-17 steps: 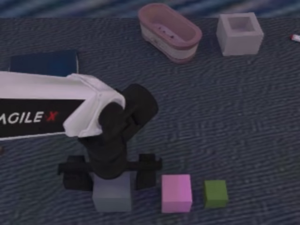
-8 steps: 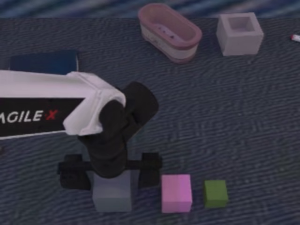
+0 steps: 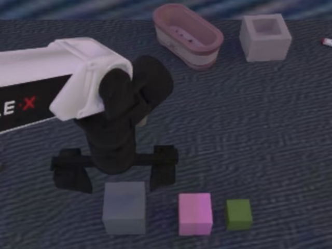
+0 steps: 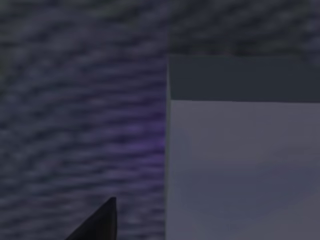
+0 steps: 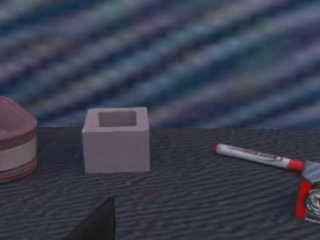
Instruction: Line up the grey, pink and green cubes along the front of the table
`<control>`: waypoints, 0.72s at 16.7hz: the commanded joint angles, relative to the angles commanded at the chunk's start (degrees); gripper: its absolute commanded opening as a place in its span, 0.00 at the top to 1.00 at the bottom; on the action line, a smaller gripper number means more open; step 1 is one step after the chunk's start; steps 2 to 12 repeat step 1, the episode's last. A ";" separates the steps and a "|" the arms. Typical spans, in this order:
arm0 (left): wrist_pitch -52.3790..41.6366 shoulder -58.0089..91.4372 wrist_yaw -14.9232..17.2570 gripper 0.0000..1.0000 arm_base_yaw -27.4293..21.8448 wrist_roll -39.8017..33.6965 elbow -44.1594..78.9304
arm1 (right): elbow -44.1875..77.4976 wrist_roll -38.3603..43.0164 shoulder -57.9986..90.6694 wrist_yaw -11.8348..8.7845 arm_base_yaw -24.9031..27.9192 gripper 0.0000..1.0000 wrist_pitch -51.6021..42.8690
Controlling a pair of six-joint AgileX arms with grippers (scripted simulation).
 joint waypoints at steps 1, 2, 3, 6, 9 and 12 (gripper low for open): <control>-0.43 -0.25 0.00 0.00 0.04 0.01 0.33 | 0.00 0.00 0.00 0.00 0.00 0.00 0.00; -0.43 -0.25 0.00 0.00 0.04 0.01 0.33 | 0.00 0.00 0.00 0.00 0.00 0.00 0.00; -0.43 -0.25 0.00 0.00 0.04 0.01 0.33 | 0.00 0.00 0.00 0.00 0.00 0.00 0.00; -0.43 -0.25 0.00 0.00 0.04 0.01 0.33 | 0.00 0.00 0.00 0.00 0.00 0.00 0.00; -0.43 -0.25 0.00 0.00 0.04 0.01 0.33 | 0.00 0.00 0.00 0.00 0.00 0.00 0.00; -0.43 -0.25 0.00 0.00 0.04 0.01 0.33 | 0.00 0.00 0.00 0.00 0.00 0.00 0.00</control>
